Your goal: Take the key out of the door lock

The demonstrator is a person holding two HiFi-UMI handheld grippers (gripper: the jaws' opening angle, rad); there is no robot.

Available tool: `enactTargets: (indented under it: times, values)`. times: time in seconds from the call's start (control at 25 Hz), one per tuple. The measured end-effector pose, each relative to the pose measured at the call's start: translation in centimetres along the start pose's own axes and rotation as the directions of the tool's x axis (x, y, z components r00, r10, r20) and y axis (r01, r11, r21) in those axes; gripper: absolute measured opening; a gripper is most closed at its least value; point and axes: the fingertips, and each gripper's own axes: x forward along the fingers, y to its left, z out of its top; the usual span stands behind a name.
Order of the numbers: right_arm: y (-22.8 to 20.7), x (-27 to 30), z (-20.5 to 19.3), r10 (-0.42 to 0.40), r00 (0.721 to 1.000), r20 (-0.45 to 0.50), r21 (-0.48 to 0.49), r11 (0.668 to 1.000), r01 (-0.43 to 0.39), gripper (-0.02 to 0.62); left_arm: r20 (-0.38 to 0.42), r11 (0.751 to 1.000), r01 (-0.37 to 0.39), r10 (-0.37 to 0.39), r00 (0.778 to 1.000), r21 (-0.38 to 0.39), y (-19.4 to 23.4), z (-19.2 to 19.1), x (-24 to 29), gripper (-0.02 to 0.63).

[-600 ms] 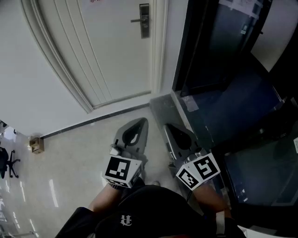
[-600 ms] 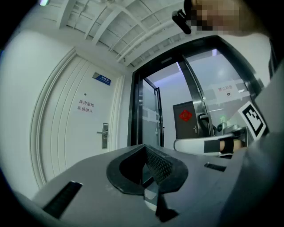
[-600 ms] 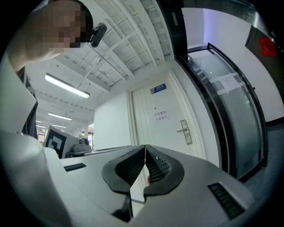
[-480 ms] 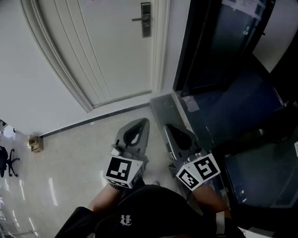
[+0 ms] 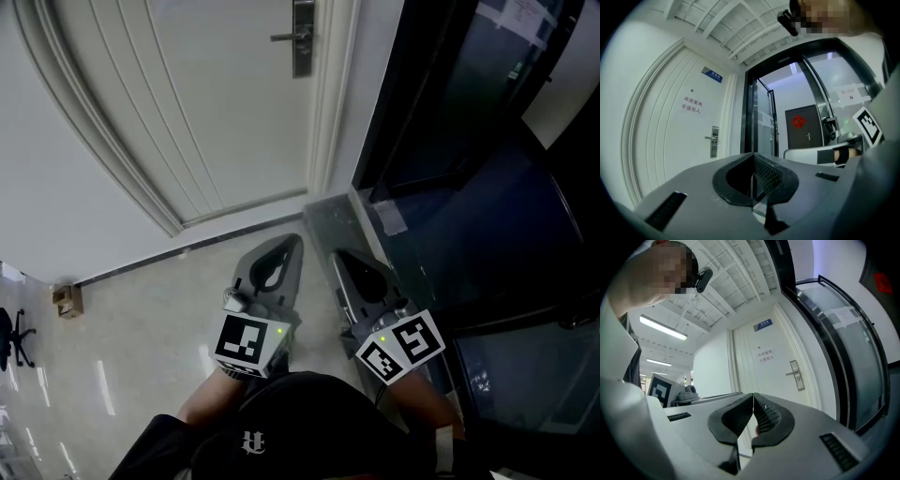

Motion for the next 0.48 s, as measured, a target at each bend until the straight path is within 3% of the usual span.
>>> enactTargets:
  times: [0.48]
  values:
    - [-6.1, 13.2, 1.1, -0.086, 0.996, 0.033, -0.019, 0.996, 0.087, 0.015, -0.002, 0.995, 0.075, -0.075, 0.997, 0.07, 10.2, -0.1, 10.0, 0.006]
